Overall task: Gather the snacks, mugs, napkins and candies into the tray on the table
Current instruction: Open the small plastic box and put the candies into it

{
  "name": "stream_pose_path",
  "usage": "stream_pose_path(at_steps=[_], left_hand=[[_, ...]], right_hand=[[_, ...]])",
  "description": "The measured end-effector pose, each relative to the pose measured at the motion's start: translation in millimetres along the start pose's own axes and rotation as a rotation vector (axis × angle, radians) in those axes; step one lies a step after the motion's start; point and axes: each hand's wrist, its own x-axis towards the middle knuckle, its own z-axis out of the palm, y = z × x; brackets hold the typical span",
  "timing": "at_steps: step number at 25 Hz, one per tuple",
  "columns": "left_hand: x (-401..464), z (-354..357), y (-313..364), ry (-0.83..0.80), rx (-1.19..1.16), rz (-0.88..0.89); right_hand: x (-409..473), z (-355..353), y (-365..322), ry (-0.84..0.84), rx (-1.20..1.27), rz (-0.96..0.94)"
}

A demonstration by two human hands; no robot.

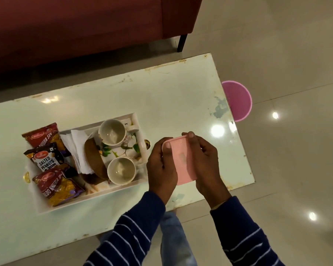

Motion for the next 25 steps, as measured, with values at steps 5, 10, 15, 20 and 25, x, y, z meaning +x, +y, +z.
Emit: stream_pose_path(at_steps=[5, 10, 15, 20, 25], left_hand=[[32, 5, -12, -0.009, 0.139, -0.042], [60, 9, -20, -0.075, 0.232, -0.21], [65, 14, -32, -0.142, 0.276, -0.275], [65, 20, -41, -0.134, 0.345, -0.29], [60, 19, -39, -0.197, 0.39, -0.323]], right_hand=[[30, 3, 19, -0.027, -0.146, 0.016], [49, -2, 44, -0.077, -0.264, 0.023], [66, 5, 57, 0.039, -0.317, -0.045], [84, 6, 63, 0.074, -0.394, -0.083], [94, 6, 65, 0.038, -0.492, -0.113]])
